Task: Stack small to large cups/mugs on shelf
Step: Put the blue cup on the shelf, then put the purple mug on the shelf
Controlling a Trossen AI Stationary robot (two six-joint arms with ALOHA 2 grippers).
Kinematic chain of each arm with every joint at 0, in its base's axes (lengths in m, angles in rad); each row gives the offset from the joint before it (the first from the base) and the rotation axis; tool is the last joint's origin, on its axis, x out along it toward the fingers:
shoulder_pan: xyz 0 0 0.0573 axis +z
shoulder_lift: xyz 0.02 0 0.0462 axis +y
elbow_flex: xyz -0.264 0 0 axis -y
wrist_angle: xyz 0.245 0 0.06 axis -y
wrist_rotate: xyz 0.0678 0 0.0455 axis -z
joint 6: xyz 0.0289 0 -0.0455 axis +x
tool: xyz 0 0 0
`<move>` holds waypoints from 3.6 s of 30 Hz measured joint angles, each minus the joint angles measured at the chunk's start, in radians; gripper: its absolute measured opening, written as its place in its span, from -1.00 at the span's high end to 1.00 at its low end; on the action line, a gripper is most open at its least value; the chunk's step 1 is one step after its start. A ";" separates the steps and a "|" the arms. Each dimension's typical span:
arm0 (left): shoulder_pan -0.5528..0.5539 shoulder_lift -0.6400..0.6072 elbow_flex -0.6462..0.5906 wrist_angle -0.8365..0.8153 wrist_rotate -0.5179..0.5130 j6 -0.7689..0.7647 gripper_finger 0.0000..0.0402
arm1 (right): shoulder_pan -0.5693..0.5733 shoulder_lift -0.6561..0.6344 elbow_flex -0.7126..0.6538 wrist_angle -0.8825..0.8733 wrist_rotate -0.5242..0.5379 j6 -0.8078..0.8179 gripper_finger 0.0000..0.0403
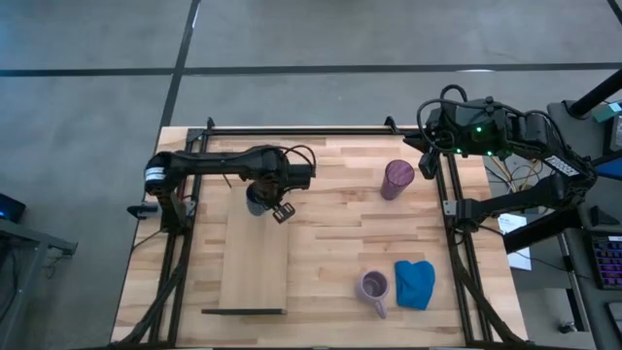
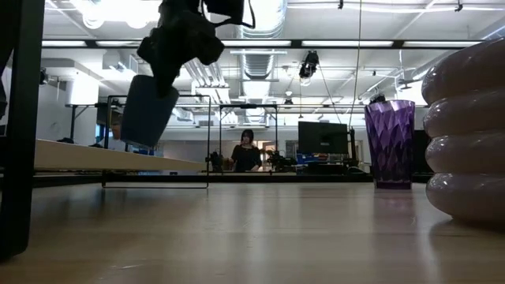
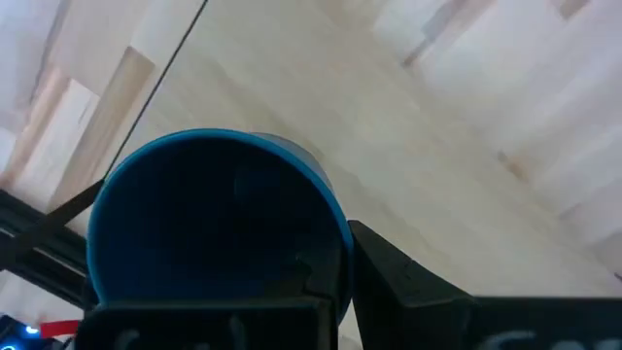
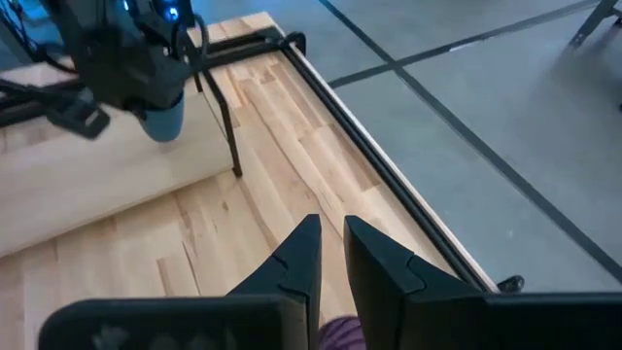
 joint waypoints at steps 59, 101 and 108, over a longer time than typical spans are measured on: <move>0.070 -0.307 -0.246 0.312 0.063 -0.211 0.59 | 0.000 0.000 0.000 -0.065 0.000 -0.019 0.79; -0.327 0.285 0.361 0.830 0.169 -0.210 0.59 | -0.001 0.000 0.000 -0.246 -0.167 0.158 0.79; -0.330 0.279 0.357 0.674 0.089 -0.204 0.59 | 0.047 -0.001 -0.005 -0.321 -0.441 0.249 0.79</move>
